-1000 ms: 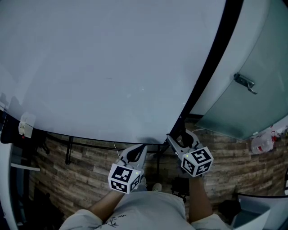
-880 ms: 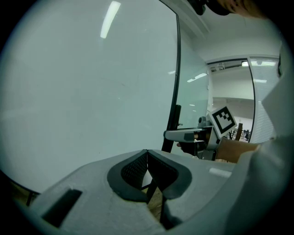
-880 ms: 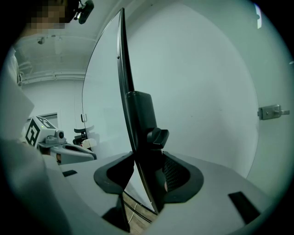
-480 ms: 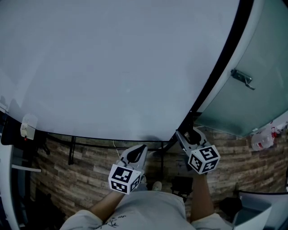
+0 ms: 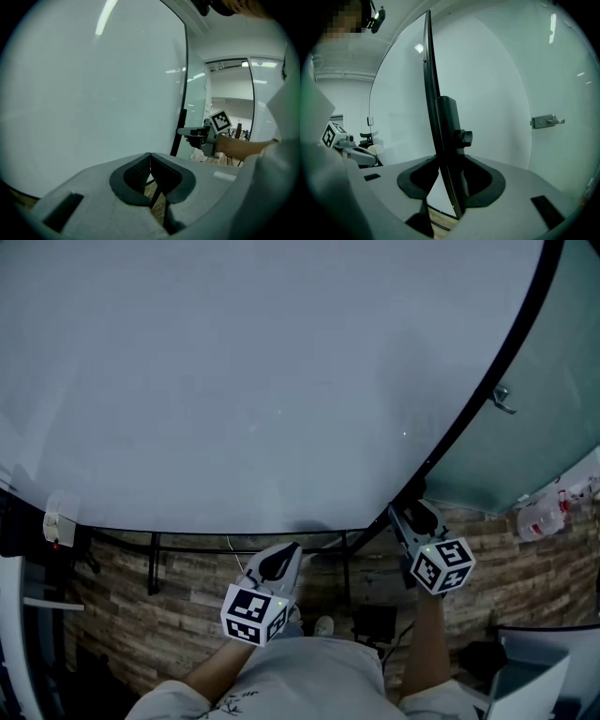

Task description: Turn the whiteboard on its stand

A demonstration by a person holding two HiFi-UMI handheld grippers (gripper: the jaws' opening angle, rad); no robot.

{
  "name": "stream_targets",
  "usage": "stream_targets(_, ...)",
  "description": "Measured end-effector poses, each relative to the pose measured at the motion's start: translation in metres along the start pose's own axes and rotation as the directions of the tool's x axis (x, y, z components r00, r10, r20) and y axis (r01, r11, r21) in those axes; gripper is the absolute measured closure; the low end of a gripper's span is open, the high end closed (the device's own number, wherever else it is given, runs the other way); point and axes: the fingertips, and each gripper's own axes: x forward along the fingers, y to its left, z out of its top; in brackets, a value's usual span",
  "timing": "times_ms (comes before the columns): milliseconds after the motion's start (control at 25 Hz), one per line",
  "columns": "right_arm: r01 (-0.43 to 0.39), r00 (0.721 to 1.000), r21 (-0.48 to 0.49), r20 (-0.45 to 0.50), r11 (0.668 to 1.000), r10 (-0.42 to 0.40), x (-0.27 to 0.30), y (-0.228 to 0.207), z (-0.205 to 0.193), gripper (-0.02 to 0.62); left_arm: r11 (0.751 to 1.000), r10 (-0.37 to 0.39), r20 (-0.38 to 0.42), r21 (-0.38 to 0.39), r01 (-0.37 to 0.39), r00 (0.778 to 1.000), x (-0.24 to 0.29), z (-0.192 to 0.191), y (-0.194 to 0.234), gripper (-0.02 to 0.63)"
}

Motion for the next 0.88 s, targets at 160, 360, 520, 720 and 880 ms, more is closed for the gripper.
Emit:
stream_targets(160,0.045,0.999,-0.005,0.005,0.999,-0.045,-0.013,-0.026,0.001,0.43,1.0,-0.005,-0.006,0.004,0.005,1.0,0.004,0.0,-0.004,0.595)
stream_targets(360,0.091,0.996,-0.024,-0.003,0.996,-0.091,-0.016,-0.027,0.002,0.431,1.0,-0.027,-0.014,0.0,0.027,1.0,-0.011,-0.007,0.013,0.595)
stream_targets(520,0.129,0.992,-0.045,-0.01,0.991,-0.13,-0.017,-0.027,0.006,0.431,0.999,-0.04,-0.016,-0.002,0.04,0.999,-0.018,-0.007,0.019,0.595)
stream_targets(720,0.171,0.985,-0.059,-0.004,0.984,-0.171,-0.019,-0.025,0.007,0.43,0.999,-0.049,-0.018,-0.002,0.049,0.999,-0.021,-0.008,0.021,0.595)
stream_targets(880,0.208,0.978,-0.052,-0.019,0.977,-0.209,-0.017,-0.023,0.006,0.43,0.998,-0.059,-0.021,0.001,0.059,0.998,-0.019,-0.008,0.019,0.595)
